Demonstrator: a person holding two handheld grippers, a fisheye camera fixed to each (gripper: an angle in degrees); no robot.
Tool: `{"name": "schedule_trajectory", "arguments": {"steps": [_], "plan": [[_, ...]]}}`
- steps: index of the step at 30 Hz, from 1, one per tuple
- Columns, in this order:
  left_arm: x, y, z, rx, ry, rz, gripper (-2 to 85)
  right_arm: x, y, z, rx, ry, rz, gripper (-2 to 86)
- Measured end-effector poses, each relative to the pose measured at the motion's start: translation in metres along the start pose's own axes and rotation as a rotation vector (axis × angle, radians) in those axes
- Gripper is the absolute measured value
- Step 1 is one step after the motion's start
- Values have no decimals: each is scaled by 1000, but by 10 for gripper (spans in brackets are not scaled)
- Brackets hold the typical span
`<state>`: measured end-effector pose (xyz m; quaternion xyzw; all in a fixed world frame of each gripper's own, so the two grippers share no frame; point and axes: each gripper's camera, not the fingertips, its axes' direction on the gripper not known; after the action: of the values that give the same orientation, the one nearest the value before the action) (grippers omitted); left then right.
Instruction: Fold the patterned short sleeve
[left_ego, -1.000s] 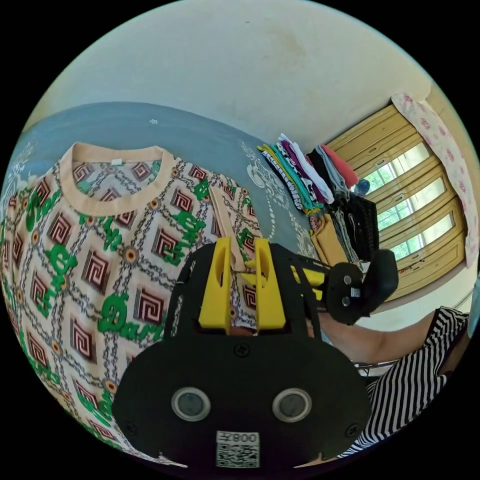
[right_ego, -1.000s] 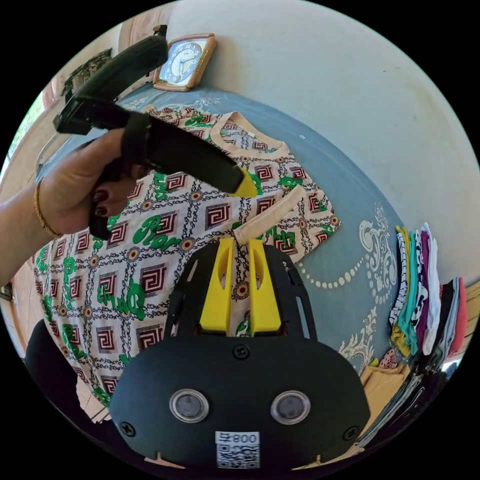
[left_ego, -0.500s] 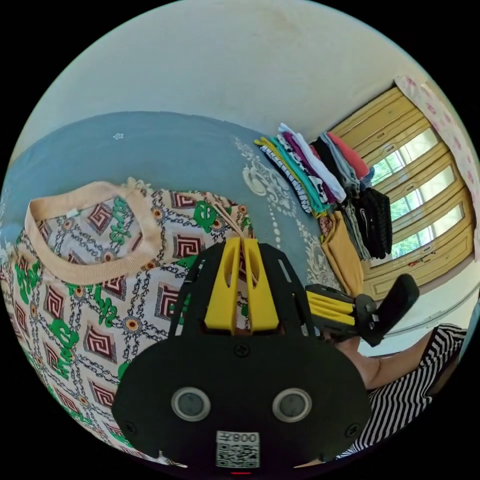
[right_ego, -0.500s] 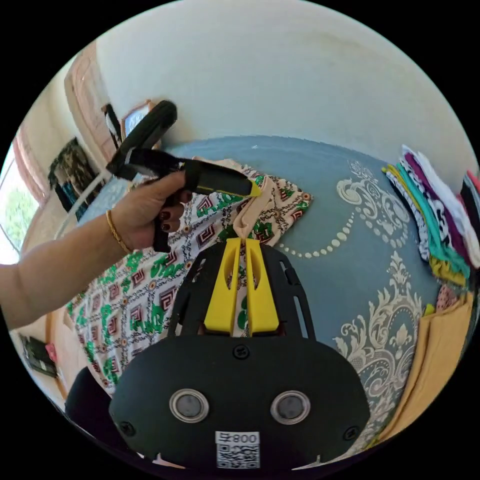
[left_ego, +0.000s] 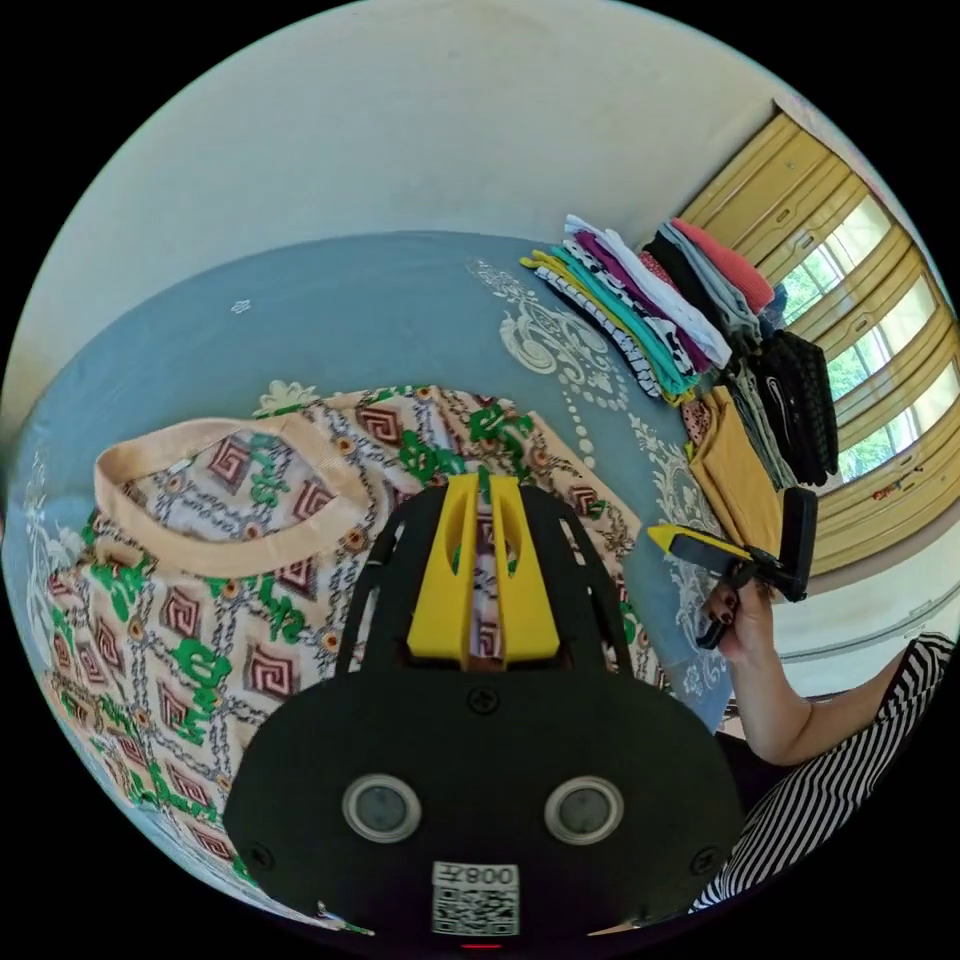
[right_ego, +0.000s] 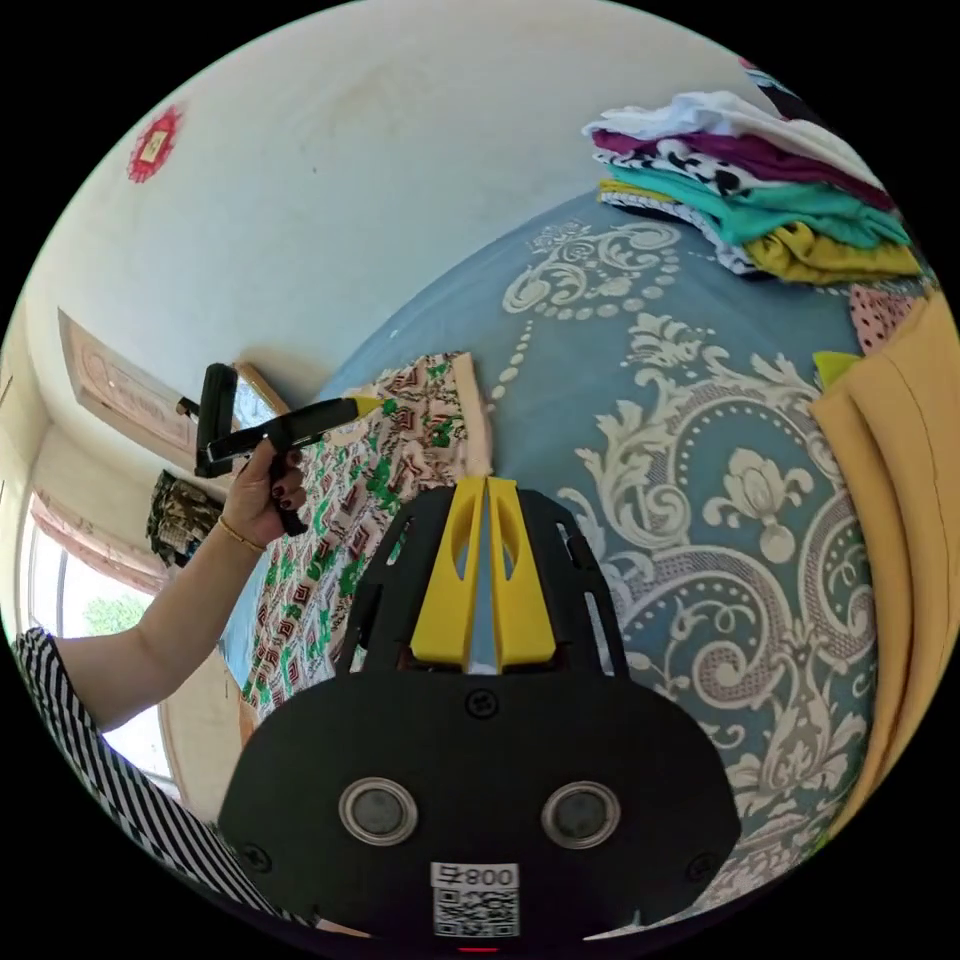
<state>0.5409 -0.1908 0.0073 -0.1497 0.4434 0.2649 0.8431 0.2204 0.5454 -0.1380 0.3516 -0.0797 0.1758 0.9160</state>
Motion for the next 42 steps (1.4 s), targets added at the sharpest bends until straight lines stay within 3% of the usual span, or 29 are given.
{"name": "schedule_trajectory", "arguments": {"steps": [5, 8, 12, 17, 26, 29, 33, 38, 42], "plan": [[-56, 34, -47, 15, -118, -171, 33, 5, -20, -22, 112, -44, -48, 8], [-87, 48, -78, 21, -201, -263, 42, -40, -69, 6, 30, -48, -244, 17], [-113, 55, -109, 36, -290, -337, 56, -107, -135, 83, -128, 126, -459, 55], [-143, 68, -123, 6, -330, -479, 55, -121, -157, 162, -311, 293, -549, 40], [-141, 79, -160, 58, -336, -472, 41, -52, -188, 114, -115, 418, -263, 5], [-129, 74, -174, 98, -331, -420, 50, -79, -191, 121, -91, 260, -348, 6], [-121, 61, -187, 132, -300, -366, 57, -147, -200, 177, -168, 196, -542, 15], [-127, 41, -178, 2, -398, -361, 38, -217, -210, 267, -320, 196, -707, 20], [-140, 38, -195, 48, -358, -393, 19, -251, -220, 329, -397, 262, -784, 9]]}}
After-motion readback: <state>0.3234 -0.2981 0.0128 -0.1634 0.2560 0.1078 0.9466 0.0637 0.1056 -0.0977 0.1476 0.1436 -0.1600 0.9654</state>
